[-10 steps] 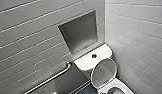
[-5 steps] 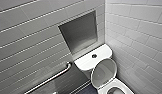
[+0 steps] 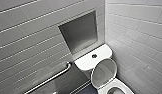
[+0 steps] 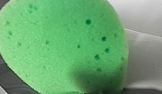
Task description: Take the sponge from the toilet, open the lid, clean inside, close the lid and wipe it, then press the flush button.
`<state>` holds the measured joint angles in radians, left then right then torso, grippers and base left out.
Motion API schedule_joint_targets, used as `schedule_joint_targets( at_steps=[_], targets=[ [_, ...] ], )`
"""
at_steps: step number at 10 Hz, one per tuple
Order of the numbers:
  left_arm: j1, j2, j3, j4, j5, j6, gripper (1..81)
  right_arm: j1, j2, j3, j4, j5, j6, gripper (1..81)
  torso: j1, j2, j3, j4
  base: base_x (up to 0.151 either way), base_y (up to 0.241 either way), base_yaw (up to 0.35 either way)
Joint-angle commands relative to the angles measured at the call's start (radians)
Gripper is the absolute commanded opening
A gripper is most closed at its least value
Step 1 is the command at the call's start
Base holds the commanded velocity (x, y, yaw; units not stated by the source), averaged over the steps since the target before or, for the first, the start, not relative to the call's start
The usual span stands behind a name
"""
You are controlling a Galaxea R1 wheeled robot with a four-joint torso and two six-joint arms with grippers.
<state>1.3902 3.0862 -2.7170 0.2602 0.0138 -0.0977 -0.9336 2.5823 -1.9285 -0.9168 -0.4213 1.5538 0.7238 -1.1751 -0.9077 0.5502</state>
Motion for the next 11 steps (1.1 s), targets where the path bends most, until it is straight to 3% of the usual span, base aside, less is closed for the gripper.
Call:
schedule_joint_targets(
  at_steps=[1,4,6,9,11],
  targets=[
    [-0.003,-0.016,-0.006,0.004,0.072,0.007,81.1,0.051,-0.176,0.183,-0.007,-0.099,0.019,1.0,0.000,0.000,0.000,0.000,0.000,0.000,0.000],
    [-0.001,-0.016,-0.006,0.004,0.072,0.007,81.1,0.042,-0.264,0.303,-0.004,-0.108,0.022,1.0,0.000,0.000,0.000,0.000,0.000,0.000,0.000],
    [-0.001,-0.021,-0.006,0.004,0.072,0.007,81.1,-0.018,-0.265,0.262,-0.004,-0.082,0.026,1.0,0.000,0.000,0.000,0.000,0.000,0.000,0.000],
    [-0.001,-0.023,-0.006,0.004,0.072,0.007,81.1,-0.100,-0.264,0.156,-0.004,0.018,0.026,1.0,0.000,0.000,0.000,0.000,0.000,0.000,0.000],
    [-0.001,-0.021,-0.006,0.004,0.072,0.007,81.1,-0.124,-0.307,0.160,-0.002,0.064,0.026,1.0,0.000,0.000,0.000,0.000,0.000,0.000,0.000]
  ],
)
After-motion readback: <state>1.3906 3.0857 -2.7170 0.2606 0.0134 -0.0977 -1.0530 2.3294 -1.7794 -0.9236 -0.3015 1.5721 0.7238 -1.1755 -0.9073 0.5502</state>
